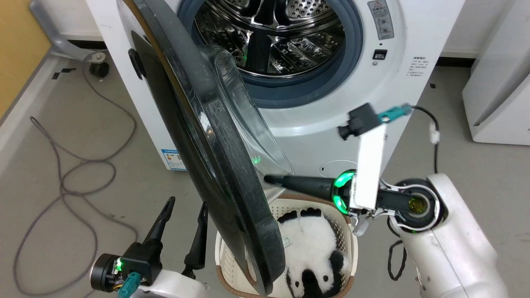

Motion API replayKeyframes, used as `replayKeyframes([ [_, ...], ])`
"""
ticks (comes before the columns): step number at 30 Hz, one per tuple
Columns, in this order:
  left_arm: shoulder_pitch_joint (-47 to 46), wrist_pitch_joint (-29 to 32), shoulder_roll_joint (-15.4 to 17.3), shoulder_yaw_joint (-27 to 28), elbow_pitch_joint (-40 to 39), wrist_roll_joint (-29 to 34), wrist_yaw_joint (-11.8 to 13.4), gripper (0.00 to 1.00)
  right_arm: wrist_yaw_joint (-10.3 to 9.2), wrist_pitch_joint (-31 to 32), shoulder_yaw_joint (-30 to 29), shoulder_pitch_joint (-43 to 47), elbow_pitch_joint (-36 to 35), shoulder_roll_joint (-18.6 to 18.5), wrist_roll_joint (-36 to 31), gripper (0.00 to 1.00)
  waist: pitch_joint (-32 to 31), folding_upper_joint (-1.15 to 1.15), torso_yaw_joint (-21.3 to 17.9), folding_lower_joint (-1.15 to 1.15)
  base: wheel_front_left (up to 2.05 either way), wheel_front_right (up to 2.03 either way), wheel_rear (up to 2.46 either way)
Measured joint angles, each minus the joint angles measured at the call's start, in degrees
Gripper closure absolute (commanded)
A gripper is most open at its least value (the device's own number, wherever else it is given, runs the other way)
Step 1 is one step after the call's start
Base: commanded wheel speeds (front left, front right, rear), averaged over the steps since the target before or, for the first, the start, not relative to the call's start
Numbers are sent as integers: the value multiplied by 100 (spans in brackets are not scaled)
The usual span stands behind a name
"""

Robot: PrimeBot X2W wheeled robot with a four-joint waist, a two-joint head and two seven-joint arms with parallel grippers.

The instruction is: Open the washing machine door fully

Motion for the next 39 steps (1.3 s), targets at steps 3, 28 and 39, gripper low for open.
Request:
replayKeyframes([
  [3, 0, 0, -1, 11, 4, -1, 18, 0, 0, -694, -114, 208, -36, 2, 151, 0, -3, 0, -56, 0, 0, 0, 0],
  [28, 143, -1, -2, 278, 110, -222, 304, 0, 0, -6072, -2145, 2865, -797, -379, -2939, 0, -257, 0, -474, 1, 0, 0, 0],
  [39, 193, 0, -3, 355, 94, -215, 353, 0, 0, -6525, -2917, 3060, -1900, -53, -6874, 0, -235, 0, -545, 1, 0, 0, 0],
])
